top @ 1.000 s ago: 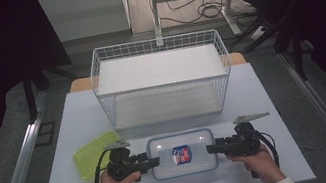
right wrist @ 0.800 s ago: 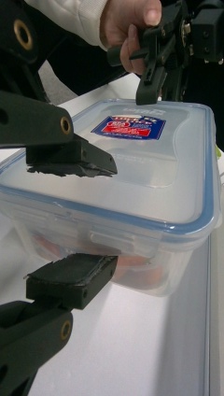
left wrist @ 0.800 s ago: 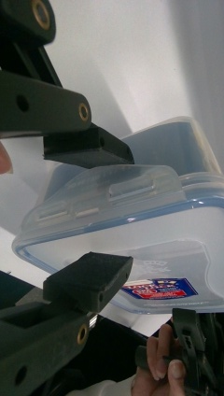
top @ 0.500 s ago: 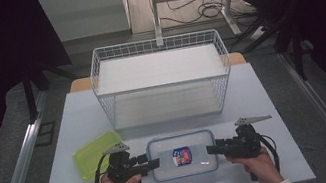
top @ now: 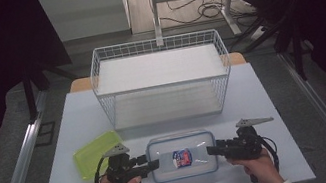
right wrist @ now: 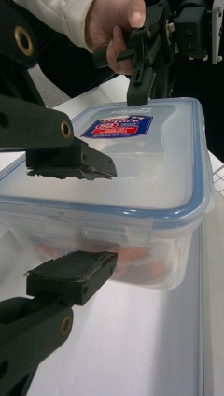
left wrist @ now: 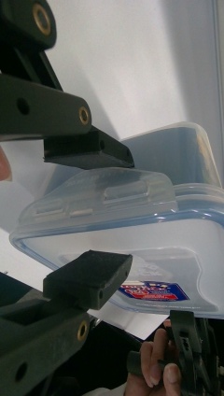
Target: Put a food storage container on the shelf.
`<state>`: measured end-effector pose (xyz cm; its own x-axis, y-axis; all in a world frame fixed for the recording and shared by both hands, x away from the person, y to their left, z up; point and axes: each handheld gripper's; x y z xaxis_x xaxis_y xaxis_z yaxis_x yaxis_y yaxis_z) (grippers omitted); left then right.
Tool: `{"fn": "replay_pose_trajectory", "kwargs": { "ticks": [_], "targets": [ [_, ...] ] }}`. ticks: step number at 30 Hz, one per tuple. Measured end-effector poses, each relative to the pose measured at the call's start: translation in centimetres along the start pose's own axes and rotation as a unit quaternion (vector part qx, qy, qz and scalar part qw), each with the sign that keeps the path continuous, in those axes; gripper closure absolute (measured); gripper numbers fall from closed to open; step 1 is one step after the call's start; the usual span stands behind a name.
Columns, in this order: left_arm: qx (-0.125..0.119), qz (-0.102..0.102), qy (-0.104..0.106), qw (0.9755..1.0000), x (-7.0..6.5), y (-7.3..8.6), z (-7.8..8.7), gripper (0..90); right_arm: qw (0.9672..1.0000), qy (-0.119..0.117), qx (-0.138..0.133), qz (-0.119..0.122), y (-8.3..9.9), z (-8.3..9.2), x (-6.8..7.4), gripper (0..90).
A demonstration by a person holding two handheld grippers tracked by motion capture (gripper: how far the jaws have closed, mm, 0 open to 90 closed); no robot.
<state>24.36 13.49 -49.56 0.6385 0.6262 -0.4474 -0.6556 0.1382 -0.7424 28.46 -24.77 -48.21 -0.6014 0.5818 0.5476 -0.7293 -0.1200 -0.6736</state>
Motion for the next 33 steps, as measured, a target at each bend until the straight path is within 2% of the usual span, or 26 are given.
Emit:
{"fn": "replay_pose_trajectory", "kwargs": {
  "ticks": [7,15,22,27,33],
  "targets": [
    [-0.006,-0.013,-0.004,0.9999,-0.5,-0.4,0.6,48.7,0.9998,0.0,-0.01,0.015,-0.3,0.5,0.6,53.1],
    [-0.023,-0.042,-0.012,0.9988,-1.5,-1.3,1.8,48.9,0.9987,-0.001,-0.027,0.044,-1.2,1.4,1.9,53.1],
    [-0.027,-0.05,-0.015,0.9983,-1.8,-1.7,2.5,49.1,0.9978,0.0,-0.034,0.057,-1.7,1.6,2.6,53.1],
    [-0.04,-0.067,-0.02,0.9967,-2.2,-2.6,3.5,49.4,0.9964,-0.003,-0.043,0.073,-2.6,2.0,3.5,53.1],
    [-0.049,-0.078,-0.026,0.9954,-2.6,-4.0,4.4,49.5,0.9949,-0.009,-0.055,0.084,-4.0,2.3,4.2,53.2]
  ]
}}
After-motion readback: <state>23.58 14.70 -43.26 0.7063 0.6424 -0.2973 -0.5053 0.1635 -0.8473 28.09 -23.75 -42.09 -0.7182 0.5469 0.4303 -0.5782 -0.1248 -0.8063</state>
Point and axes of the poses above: each handheld gripper's, and its own axes: z roughly backward along the jaws, y roughly out of its underside, x roughly to its left, and after that the axes turned 3 degrees about -z, right-handed
